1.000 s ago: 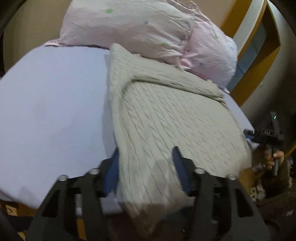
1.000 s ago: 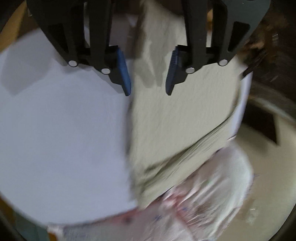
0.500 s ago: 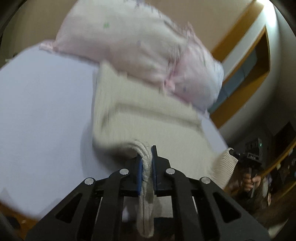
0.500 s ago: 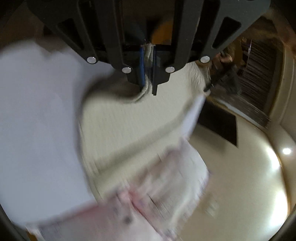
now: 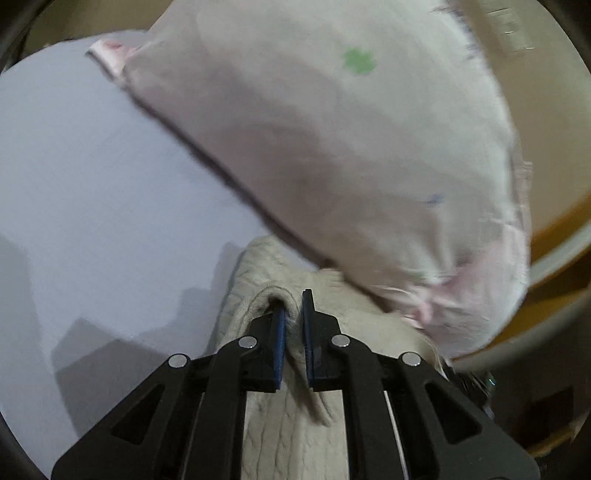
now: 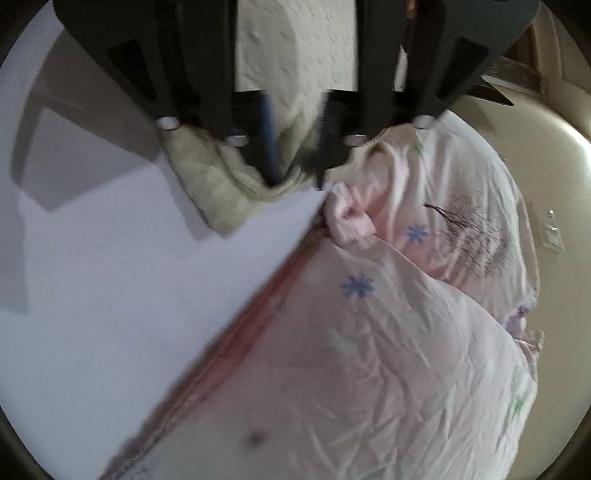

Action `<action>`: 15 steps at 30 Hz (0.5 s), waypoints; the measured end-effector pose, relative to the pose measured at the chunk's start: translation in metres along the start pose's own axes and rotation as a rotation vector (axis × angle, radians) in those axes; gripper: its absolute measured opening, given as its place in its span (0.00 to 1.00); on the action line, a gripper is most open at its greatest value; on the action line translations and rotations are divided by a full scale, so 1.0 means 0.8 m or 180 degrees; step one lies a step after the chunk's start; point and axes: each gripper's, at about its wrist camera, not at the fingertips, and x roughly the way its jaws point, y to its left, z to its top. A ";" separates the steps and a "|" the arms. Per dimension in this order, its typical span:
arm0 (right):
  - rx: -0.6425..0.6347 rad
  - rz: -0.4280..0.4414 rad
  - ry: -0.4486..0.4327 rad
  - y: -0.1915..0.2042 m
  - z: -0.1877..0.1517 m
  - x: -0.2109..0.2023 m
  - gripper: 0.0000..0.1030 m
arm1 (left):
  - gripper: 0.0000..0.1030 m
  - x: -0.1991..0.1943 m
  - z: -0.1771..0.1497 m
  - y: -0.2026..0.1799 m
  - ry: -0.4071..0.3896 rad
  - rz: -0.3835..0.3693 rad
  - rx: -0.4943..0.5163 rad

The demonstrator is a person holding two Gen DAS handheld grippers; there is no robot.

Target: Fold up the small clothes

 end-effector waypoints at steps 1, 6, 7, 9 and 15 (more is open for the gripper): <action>-0.0044 0.0018 -0.0034 0.006 0.003 -0.001 0.50 | 0.26 -0.013 -0.002 -0.001 -0.0034 -0.0056 0.0059; -0.0466 0.0082 -0.0241 0.033 0.003 -0.019 0.81 | 0.85 -0.065 -0.015 -0.009 -0.0207 0.0057 0.0411; -0.0520 0.0076 -0.0210 0.036 0.002 -0.019 0.81 | 0.85 -0.067 -0.020 -0.008 -0.0114 0.0124 0.0478; -0.0599 0.0054 -0.0105 0.042 -0.007 -0.018 0.82 | 0.85 -0.061 -0.029 -0.004 0.0101 0.0204 0.0550; -0.0680 0.0120 0.0112 0.043 -0.033 -0.032 0.83 | 0.76 -0.026 -0.060 -0.001 0.0487 0.0429 0.0764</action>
